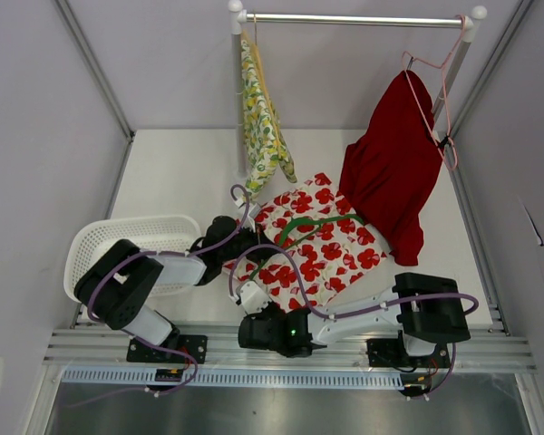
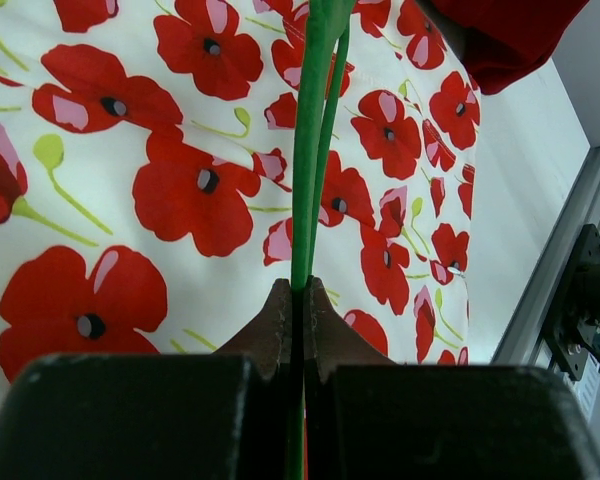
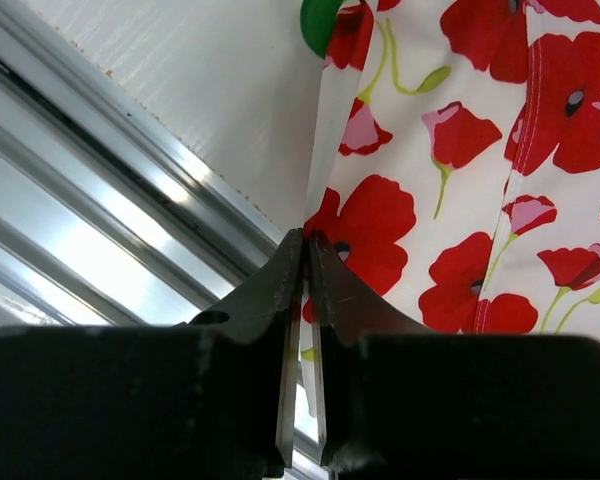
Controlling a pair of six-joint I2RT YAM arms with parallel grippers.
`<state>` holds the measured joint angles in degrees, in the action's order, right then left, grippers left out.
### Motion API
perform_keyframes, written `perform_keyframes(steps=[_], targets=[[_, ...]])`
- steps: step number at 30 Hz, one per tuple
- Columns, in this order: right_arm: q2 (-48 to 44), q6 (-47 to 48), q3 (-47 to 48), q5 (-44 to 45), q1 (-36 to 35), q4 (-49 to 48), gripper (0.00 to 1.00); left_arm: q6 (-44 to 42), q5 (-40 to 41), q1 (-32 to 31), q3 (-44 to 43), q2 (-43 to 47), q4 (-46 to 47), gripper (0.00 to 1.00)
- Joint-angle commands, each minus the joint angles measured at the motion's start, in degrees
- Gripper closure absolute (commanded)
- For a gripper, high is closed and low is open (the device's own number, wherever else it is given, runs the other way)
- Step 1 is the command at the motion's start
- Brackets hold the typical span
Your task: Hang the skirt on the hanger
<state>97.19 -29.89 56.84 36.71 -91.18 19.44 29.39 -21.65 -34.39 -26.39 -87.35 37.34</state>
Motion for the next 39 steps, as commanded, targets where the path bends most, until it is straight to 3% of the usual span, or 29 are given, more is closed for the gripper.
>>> perform_keyframes(steps=[1, 34, 39], targets=[[0.99, -2.89, 2.40, 1.17, -1.55, 0.86, 0.89, -3.02, 1.78, -0.24, -1.64, -0.36, -3.06, 1.00], [-1.39, -3.68, 1.61, -4.80, -1.37, -1.86, 0.89, -0.03, 16.02, -0.32, 5.74, 8.68, 1.23, 1.00], [-4.54, -4.12, -0.67, -5.85, -0.85, -3.44, 0.81, -1.00, 15.32, -1.11, 7.67, 12.81, 2.73, 1.00]])
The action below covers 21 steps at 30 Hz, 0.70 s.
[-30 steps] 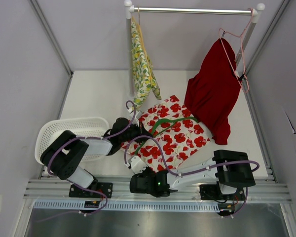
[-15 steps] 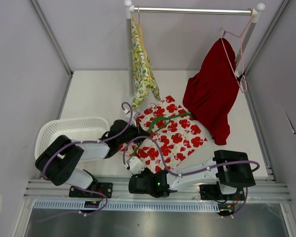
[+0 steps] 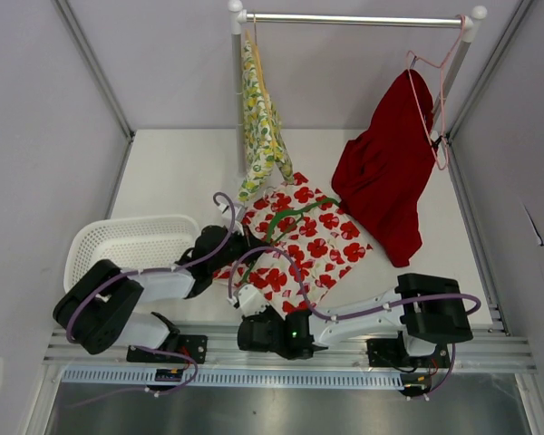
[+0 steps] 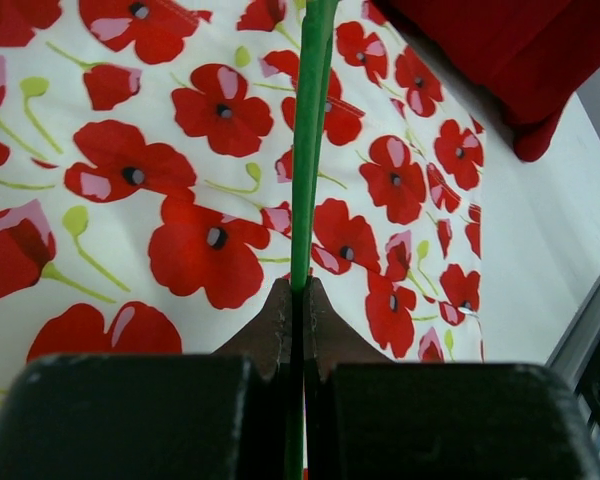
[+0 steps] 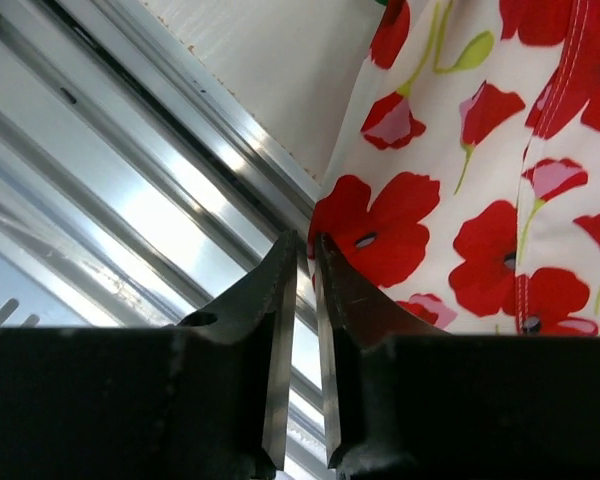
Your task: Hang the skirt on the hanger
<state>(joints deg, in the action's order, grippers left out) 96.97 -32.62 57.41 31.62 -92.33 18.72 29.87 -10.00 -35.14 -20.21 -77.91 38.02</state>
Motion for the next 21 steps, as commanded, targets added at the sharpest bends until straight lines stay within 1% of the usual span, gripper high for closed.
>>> perform_keyframes(steps=[1, 2, 3, 5, 6, 9, 12, 14, 15, 17, 18, 21], targets=[[-5.29, -1.39, -2.03, -1.46, 0.84, -3.25, 0.79, -1.74, 3.58, -0.55, 1.75, 4.33, 2.06, 1.00], [-6.34, -1.22, -2.82, -1.82, 1.10, -4.12, 0.76, -2.18, 3.93, -0.98, 1.84, 6.43, 1.36, 1.00], [-8.62, -1.13, -4.48, -2.26, 1.37, -4.65, 0.68, -2.97, 4.28, -1.25, 2.10, 7.50, 1.09, 1.00], [-11.17, -0.34, -6.16, -4.01, 2.42, -5.97, 0.60, -3.50, 4.55, -2.04, 2.28, 10.30, 0.39, 1.00], [-13.54, -0.25, -7.30, -4.45, 2.77, -6.06, 0.51, -4.11, 4.38, -2.22, 2.28, 11.02, 0.21, 1.00], [-18.19, 0.36, -8.27, -4.99, 4.18, -5.45, 0.39, -5.43, 4.20, -3.53, 1.67, 12.78, -1.62, 1.00], [-22.33, 0.45, -8.37, -3.76, 5.76, -2.91, 0.35, -6.48, 3.76, -5.38, 1.05, 14.53, -3.56, 1.00], [-27.08, 0.10, -8.19, -3.06, 7.86, 0.34, 0.33, -7.19, 3.76, -7.30, 0.26, 15.50, -6.46, 1.00], [-28.66, -1.03, -8.19, -3.05, 11.27, 1.83, 0.32, -7.97, 3.93, -8.01, -0.35, 16.38, -7.77, 1.00], [-33.93, -1.48, -8.80, -3.49, 15.67, 4.91, 0.32, -8.60, 5.16, -9.77, -0.97, 17.17, -11.20, 1.00], [-35.78, -1.65, -9.15, -3.75, 20.39, 5.71, 0.31, -8.77, 5.25, -10.04, -1.15, 17.61, -12.17, 1.00], [-40.36, -2.09, -9.16, -7.16, 29.64, 8.34, 0.32, -8.68, 5.60, -11.00, -0.89, 19.90, -14.28, 1.00]])
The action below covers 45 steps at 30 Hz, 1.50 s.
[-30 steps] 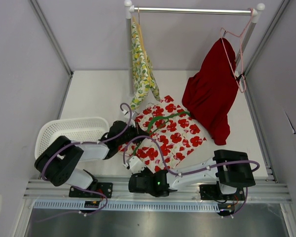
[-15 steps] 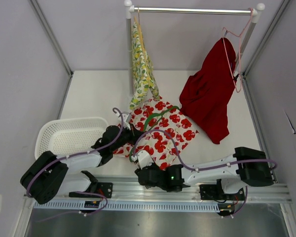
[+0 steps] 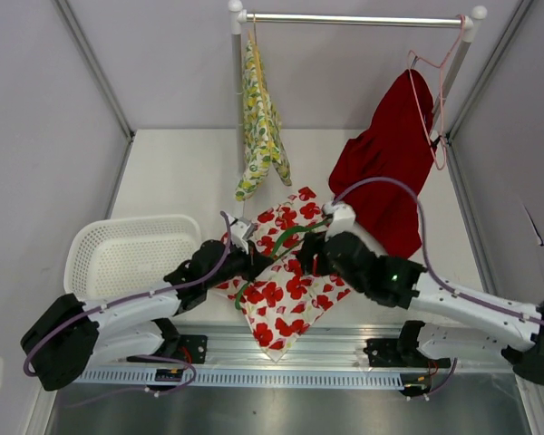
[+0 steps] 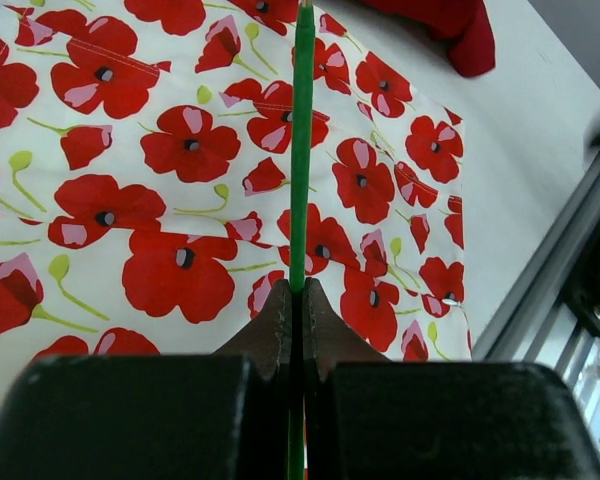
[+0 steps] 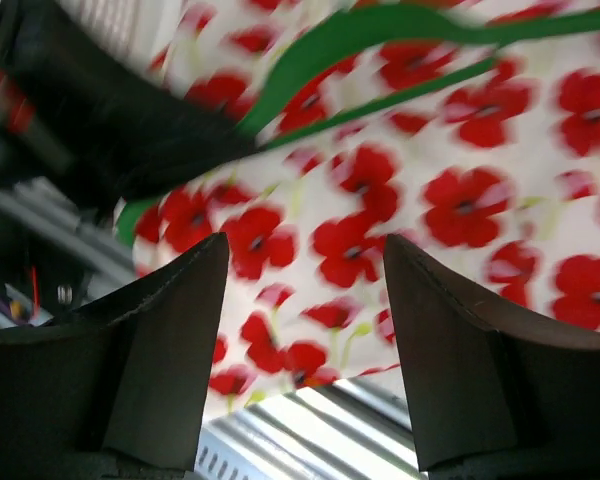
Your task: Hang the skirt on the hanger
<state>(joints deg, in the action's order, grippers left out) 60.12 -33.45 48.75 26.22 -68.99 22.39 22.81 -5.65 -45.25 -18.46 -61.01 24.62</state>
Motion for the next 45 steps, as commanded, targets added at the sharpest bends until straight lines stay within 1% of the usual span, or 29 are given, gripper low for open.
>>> perform_keyframes(steps=[1, 2, 3, 4, 6, 7, 12, 15, 18, 20, 24, 28, 29, 31, 32, 41, 42, 45], targets=[[-4.21, -1.18, -0.50, -2.83, 12.50, 5.03, 0.32, -1.71, 2.04, -1.32, -2.55, 4.66, -1.50, 1.00], [-5.00, -1.18, -0.50, -3.88, 15.70, 4.94, 0.34, -1.71, 2.05, -1.41, -2.55, 5.37, -2.55, 1.00], [-5.10, -0.92, -0.67, -6.76, 18.69, 4.51, 0.36, -1.71, 2.13, -1.59, -2.55, 6.25, -3.08, 1.00], [-4.75, -0.22, -0.76, -8.62, 24.90, 3.46, 0.37, -1.89, 2.22, -1.94, -2.81, 7.74, -3.61, 1.00], [-2.47, 0.31, -0.42, -13.70, 30.47, 2.40, 0.40, -2.24, 2.83, -2.38, -3.77, 9.24, -5.98, 1.00], [-1.16, 0.67, -0.15, -15.13, 34.93, 1.17, 0.40, -2.33, 3.01, -2.82, -3.95, 9.94, -6.77, 1.00], [8.67, 1.46, 2.66, -19.35, 44.28, -2.70, 0.43, -3.29, 3.54, -4.49, -7.02, 13.37, -11.69, 1.00], [13.51, 2.25, 4.59, -20.94, 49.29, -4.02, 0.43, -3.91, 3.89, -5.63, -9.04, 14.78, -14.24, 1.00], [17.74, 2.60, 6.44, -22.79, 54.74, -2.71, 0.44, -4.61, 4.59, -6.86, -11.07, 15.83, -16.96, 1.00], [18.02, 2.69, 6.71, -23.66, 58.25, -2.62, 0.44, -5.05, 4.77, -7.21, -13.27, 16.19, -18.29, 1.00], [16.09, 3.13, 6.27, -23.67, 60.90, -2.09, 0.43, -5.76, 5.47, -8.79, -16.86, 16.10, -21.19, 1.00], [13.72, 3.04, 5.92, -23.93, 61.26, -1.65, 0.43, -6.37, 9.59, -10.37, -22.23, 14.88, -23.82, 1.00], [13.62, 3.04, 5.74, -23.85, 61.26, -1.56, 0.43, -6.55, 10.39, -10.81, -25.28, 14.52, -24.96, 1.00], [13.62, 3.13, 5.74, -23.41, 61.69, -1.30, 0.43, -7.07, 11.88, -12.22, -27.41, 13.73, -27.16, 1.00], [13.62, 3.04, 5.74, -23.40, 62.13, -1.12, 0.43, -7.25, 13.98, -12.66, -30.55, 12.60, -29.35, 1.00], [9.85, 2.69, 5.21, -25.51, 63.37, -0.69, 0.42, -5.85, 23.22, -16.18, -43.23, 7.23, -37.09, 1.00], [9.32, 2.69, 5.30, -25.51, 63.37, -0.25, 0.42, -5.76, 25.40, -16.79, -44.20, 5.83, -37.71, 1.00], [7.48, 2.60, 5.74, -27.62, 63.37, 0.98, 0.42, -5.41, 30.67, -17.67, -51.21, 3.28, -41.13, 1.00]])
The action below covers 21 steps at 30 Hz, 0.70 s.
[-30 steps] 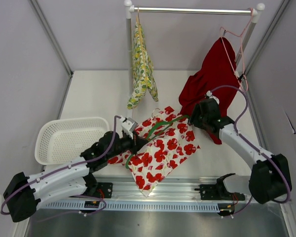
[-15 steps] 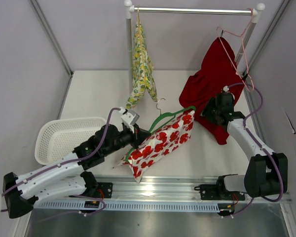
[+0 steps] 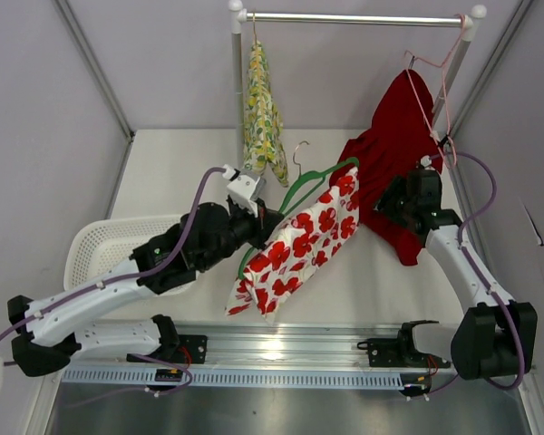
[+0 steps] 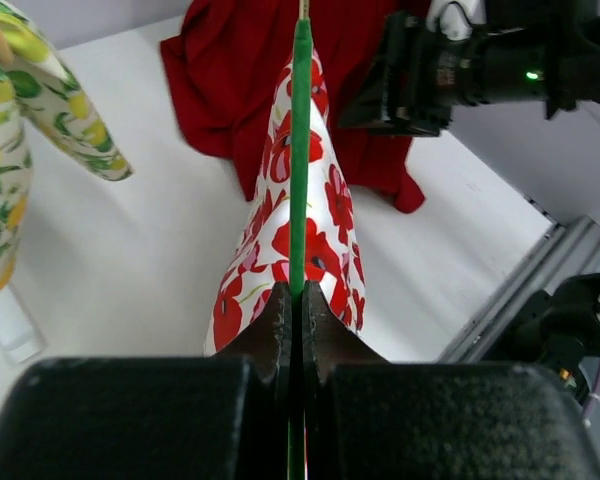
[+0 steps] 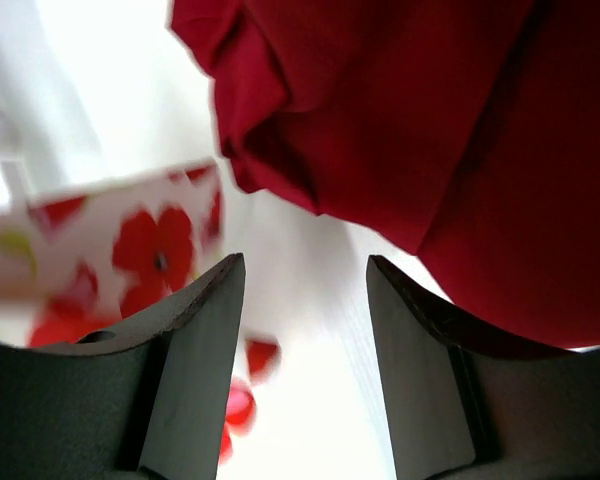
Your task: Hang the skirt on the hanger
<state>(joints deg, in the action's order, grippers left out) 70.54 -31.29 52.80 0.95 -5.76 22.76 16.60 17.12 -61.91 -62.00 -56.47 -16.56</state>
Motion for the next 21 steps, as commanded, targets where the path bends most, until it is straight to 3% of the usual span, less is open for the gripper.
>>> perform_keyframes(steps=[1, 10, 21], targets=[[-4.09, 0.35, 1.70, -2.62, 0.13, 0.88, 0.42, 0.71, 9.40, -1.89, -8.92, -3.19, -1.79, 1.00], [-10.24, -0.26, 4.24, -5.70, -1.71, 5.36, 0.42, 0.10, 23.46, -5.06, -26.76, -15.33, -6.91, 1.00], [-19.38, -1.85, 5.12, -9.04, -6.02, 8.69, 0.39, -4.56, 29.72, -4.28, -45.47, -31.22, -4.71, 1.00]])
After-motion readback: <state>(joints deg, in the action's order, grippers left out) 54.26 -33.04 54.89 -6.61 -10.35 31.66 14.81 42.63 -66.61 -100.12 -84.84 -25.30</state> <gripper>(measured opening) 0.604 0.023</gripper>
